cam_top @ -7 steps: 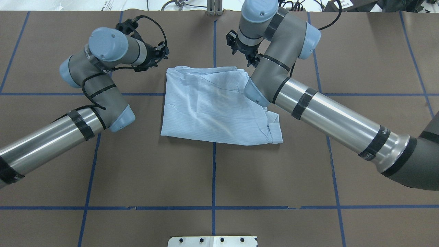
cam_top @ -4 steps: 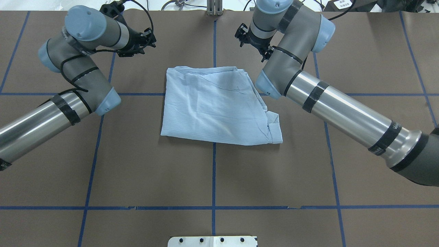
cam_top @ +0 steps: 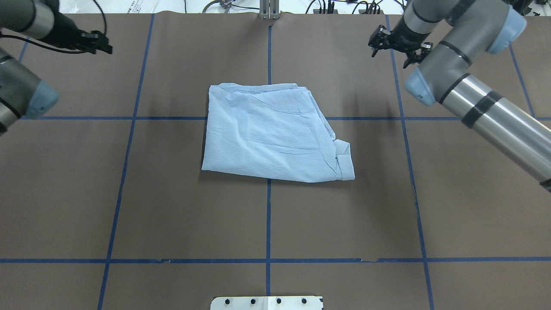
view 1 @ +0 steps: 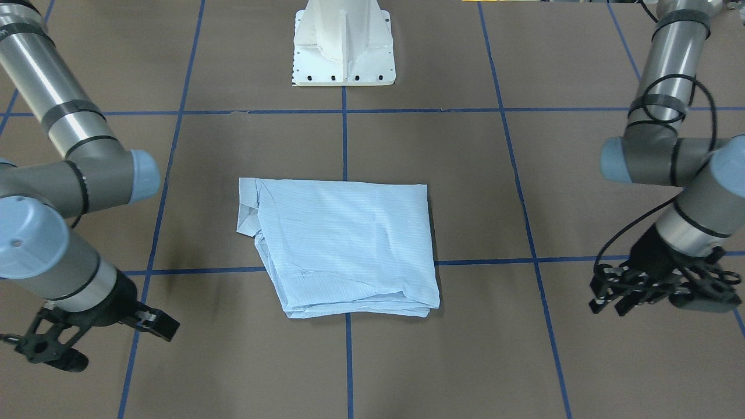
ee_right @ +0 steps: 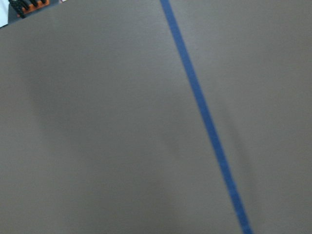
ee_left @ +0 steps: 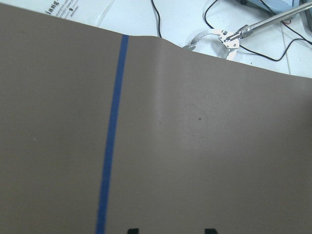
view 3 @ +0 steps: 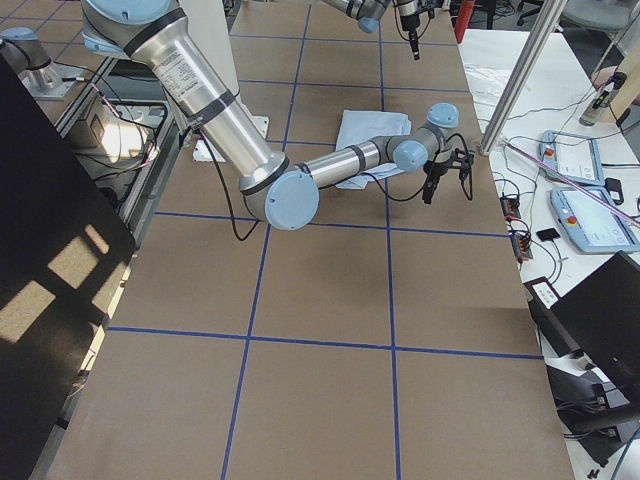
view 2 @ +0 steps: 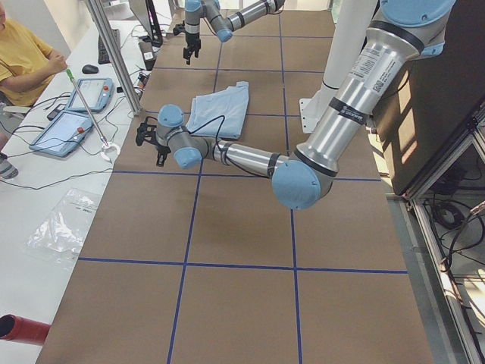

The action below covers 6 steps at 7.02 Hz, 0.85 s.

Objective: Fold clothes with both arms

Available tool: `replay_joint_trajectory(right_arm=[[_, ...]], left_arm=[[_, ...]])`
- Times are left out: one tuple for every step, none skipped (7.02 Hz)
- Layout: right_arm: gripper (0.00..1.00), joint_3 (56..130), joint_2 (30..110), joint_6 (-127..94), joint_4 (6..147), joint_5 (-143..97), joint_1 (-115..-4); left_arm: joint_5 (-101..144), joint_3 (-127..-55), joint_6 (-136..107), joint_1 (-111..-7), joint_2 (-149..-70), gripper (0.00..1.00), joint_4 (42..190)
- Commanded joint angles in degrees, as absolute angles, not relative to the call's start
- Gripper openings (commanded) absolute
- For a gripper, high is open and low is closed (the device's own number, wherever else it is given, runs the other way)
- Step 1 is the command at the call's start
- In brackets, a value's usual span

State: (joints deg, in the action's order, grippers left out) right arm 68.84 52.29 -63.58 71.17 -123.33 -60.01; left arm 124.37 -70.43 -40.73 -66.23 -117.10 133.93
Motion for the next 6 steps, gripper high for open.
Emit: replay_joint_trajectory(right_arm=[[1.00, 72.9, 60.6, -45.7, 71.5, -127.9, -65.9], [1.00, 76.3, 64.7, -40.3, 72.8, -128.8, -67.3], [1.00, 81.0, 71.0, -33.6, 72.9, -130.8, -68.5], [1.00, 82.1, 74.1, -29.9, 73.0, -134.0, -71.9], [1.00, 82.5, 76.4, -25.4, 73.1, -134.6, -73.7], [1.00, 82.6, 78.1, -20.3, 73.8, -135.3, -75.7]], left_arm=[[130.3, -73.0, -21.9, -73.5, -108.9, 0.58, 132.9], [131.6, -75.4, -21.7, -74.5, -106.5, 0.61, 132.9], [133.7, -78.1, -21.6, -75.1, -103.0, 0.61, 132.8], [134.6, -80.0, -21.6, -76.5, -101.0, 0.70, 132.9], [134.6, -79.9, -18.7, -78.2, -100.3, 0.97, 132.7], [134.6, -80.1, -13.7, -80.7, -98.5, 1.00, 131.1]])
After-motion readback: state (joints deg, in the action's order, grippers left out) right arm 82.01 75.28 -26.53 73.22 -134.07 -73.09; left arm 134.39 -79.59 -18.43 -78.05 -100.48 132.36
